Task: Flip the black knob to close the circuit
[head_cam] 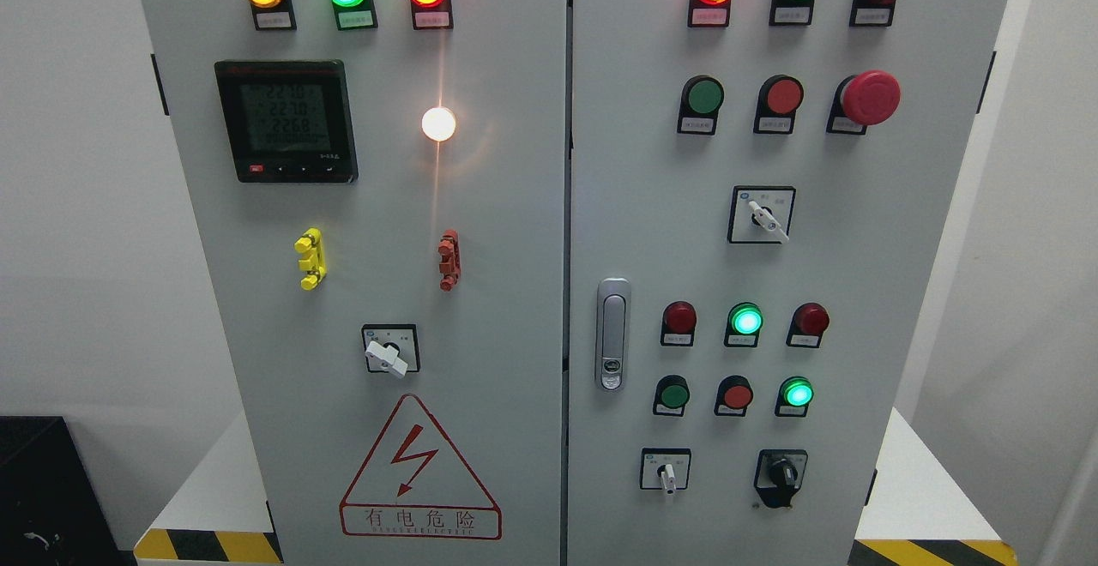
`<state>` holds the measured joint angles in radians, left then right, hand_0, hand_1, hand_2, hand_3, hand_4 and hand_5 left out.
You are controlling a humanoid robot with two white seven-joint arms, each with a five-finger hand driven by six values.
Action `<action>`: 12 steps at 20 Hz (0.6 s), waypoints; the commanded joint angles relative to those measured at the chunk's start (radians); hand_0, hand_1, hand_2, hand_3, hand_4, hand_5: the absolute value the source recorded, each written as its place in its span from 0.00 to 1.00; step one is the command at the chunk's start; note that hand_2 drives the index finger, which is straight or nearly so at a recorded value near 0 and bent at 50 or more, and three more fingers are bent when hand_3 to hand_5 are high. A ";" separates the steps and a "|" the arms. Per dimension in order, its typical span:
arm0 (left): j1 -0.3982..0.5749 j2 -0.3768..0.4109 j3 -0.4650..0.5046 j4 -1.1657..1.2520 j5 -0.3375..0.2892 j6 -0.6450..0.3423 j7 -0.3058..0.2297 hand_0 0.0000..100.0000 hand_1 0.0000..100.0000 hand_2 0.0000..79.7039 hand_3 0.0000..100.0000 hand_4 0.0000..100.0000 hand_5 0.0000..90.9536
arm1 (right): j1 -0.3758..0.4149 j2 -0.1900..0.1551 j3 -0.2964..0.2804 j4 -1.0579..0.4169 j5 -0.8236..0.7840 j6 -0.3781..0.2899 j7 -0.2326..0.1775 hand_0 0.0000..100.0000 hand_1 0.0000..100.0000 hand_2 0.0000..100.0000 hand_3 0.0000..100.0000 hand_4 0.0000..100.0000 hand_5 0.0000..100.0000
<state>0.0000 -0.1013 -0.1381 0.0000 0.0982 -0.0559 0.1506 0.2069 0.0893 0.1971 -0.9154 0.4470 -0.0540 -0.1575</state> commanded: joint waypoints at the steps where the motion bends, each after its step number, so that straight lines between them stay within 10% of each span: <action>1: 0.023 0.000 0.000 -0.029 0.000 -0.001 0.000 0.12 0.56 0.00 0.00 0.00 0.00 | 0.008 -0.006 -0.074 -0.284 0.151 0.000 0.000 0.00 0.12 0.33 0.57 0.50 0.44; 12: 0.023 0.000 0.000 -0.029 0.000 -0.001 0.000 0.12 0.56 0.00 0.00 0.00 0.00 | 0.008 -0.002 -0.139 -0.463 0.394 -0.003 -0.010 0.00 0.11 0.50 0.70 0.59 0.56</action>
<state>0.0000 -0.1013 -0.1381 0.0000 0.0982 -0.0560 0.1505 0.2168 0.0872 0.1201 -1.1750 0.7359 -0.0562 -0.1656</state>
